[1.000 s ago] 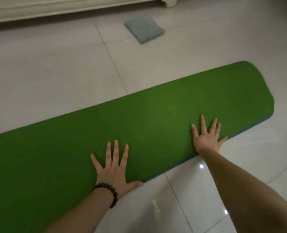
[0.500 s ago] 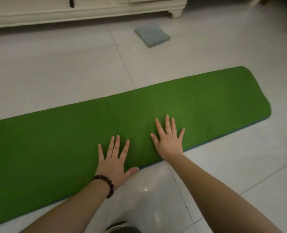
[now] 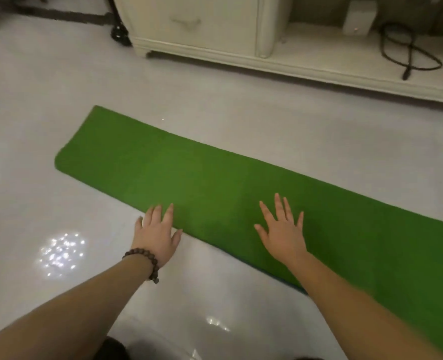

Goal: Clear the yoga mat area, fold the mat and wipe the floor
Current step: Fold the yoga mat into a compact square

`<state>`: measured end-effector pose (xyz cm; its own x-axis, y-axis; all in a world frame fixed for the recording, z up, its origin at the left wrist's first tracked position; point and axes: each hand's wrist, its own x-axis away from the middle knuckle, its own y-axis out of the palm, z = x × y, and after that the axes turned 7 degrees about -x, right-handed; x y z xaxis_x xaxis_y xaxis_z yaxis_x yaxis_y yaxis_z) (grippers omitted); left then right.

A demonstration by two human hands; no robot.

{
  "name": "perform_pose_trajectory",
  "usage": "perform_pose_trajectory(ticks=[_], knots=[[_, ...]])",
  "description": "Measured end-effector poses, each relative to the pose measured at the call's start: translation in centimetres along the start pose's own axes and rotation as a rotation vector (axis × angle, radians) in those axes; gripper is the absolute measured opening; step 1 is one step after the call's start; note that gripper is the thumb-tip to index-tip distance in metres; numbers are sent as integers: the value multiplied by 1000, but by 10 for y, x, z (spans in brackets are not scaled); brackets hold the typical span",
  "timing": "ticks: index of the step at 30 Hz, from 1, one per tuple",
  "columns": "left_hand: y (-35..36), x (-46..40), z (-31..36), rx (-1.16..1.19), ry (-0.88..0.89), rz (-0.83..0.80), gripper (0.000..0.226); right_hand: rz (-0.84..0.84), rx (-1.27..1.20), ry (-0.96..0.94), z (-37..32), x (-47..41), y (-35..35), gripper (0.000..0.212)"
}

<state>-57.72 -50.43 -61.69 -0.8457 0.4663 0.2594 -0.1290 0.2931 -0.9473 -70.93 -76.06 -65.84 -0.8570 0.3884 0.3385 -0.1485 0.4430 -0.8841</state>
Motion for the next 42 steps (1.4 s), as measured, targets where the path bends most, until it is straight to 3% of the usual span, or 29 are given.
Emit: perform_pose_trajectory(ticks=[7,11,15,18,21,25,27,29,31,33,38,42], knots=[[43,-22,-120,86,-241,-150,72,-66,197,-224,-102,-62,8,65],[63,-62,-164,212,-360,-195,78,-247,320,-298,-159,-114,13,78],[78,-105,-197,367,-452,-221,83,-490,281,-216,-211,-161,36,96],[88,-137,-213,471,-478,-239,83,-561,294,-125,-218,-171,51,98],[86,-170,-218,662,-560,-117,75,-589,295,-86,-219,-170,48,100],[66,-205,-213,1219,-919,203,67,-622,294,-59,-225,-171,46,100],[61,-216,-218,1304,-1092,242,67,-629,299,-52,-224,-172,47,101],[61,-225,-227,1382,-1241,170,55,-625,303,-51,-224,-173,48,101],[66,-228,-234,1520,-1192,84,46,-617,304,-54,-224,-172,49,102],[64,-223,-236,1608,-1062,123,44,-606,300,-57,-224,-170,49,102],[26,-191,-218,1512,-657,335,36,-573,215,-104,-222,-163,37,92],[-6,-165,-192,1386,-310,337,33,-460,153,-151,-219,-135,-6,72]])
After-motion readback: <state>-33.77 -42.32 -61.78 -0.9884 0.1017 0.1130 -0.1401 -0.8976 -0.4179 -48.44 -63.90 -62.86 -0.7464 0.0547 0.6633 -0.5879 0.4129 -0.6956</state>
